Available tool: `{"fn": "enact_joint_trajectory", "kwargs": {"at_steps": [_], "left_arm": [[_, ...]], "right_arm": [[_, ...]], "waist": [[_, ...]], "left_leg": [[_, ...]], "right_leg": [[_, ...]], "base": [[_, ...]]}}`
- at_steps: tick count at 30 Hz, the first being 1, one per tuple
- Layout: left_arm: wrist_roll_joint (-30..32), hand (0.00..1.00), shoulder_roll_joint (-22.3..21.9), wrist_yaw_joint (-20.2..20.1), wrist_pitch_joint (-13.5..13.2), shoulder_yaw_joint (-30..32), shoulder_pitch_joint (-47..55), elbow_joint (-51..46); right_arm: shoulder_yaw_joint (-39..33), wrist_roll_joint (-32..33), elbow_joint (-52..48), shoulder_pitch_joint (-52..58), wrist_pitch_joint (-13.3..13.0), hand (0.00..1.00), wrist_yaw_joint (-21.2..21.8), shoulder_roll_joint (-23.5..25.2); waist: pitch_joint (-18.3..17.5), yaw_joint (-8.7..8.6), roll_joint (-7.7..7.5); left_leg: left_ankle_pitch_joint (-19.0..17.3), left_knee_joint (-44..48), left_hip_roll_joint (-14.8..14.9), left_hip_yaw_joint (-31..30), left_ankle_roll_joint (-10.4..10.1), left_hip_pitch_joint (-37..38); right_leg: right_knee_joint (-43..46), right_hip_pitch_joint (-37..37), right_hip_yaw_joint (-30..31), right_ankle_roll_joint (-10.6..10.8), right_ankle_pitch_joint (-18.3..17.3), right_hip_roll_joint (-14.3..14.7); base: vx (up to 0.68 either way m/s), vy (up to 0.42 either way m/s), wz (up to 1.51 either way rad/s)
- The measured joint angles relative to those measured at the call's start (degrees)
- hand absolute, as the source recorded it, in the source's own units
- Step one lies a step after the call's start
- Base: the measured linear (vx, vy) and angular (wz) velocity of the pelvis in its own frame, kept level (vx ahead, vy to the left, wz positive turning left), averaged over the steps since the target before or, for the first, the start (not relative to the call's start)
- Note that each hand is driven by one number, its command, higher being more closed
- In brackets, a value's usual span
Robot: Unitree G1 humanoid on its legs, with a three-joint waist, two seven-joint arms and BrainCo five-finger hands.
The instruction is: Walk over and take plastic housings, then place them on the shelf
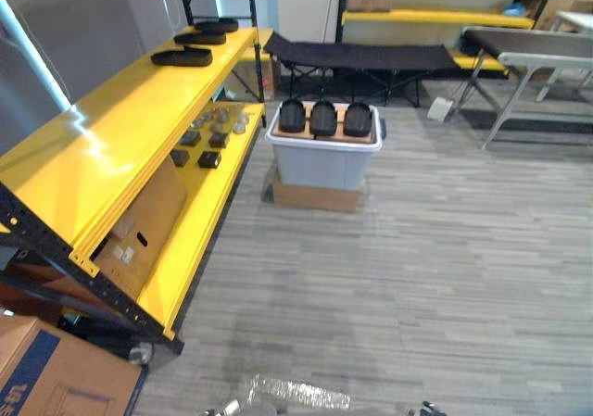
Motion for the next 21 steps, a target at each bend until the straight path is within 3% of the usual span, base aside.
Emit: {"fn": "enact_joint_trajectory", "kwargs": {"at_steps": [4, 7, 18, 21], "left_arm": [[-0.7, 0.00, -0.3, 0.5, -0.1, 0.6, -0.8, 0.2], [-0.7, 0.00, -0.2, 0.6, -0.3, 0.9, -1.8, 1.0], [-0.7, 0.00, -0.1, 1.8, 0.0, 0.9, -3.9, 1.7], [-0.7, 0.00, -0.1, 1.8, -0.1, 0.9, -4.0, 1.8]], "right_arm": [[-4.2, 0.7, 0.5, -0.6, -0.2, 0.00, 0.7, 0.9], [-4.9, 0.6, 0.5, -0.8, -0.2, 0.00, 0.6, 1.5], [-7.5, -0.3, 0.5, -3.6, 0.6, 0.00, -0.4, 2.7], [-8.1, 3.1, 0.5, -3.6, 0.2, 0.00, 2.4, 3.1]], "waist": [[1.5, -0.39, 0.23], [1.7, -0.41, -0.50], [3.5, -0.93, -0.54], [4.2, -1.10, -0.34]], "left_leg": [[3.3, -6.1, -0.1, 3.5, 0.0, 3.9], [3.7, -8.5, -0.4, 3.8, -0.1, 6.2], [4.1, -12.4, -0.7, 4.8, -0.5, 10.1], [3.9, -12.5, -0.6, 5.2, -0.9, 11.2]], "right_leg": [[-4.8, 2.7, -0.3, 1.0, 2.5, -0.3], [-6.3, 4.7, -0.4, 1.5, 2.8, -0.3], [-7.7, 6.7, -1.8, 2.5, 3.1, 0.0], [-7.9, 7.6, -1.8, 3.0, 3.3, 0.0]], "base": [[0.09, 0.037, -0.04], [0.14, 0.024, -0.09], [0.05, 0.003, -0.04], [-0.01, 0.000, -0.09]]}}
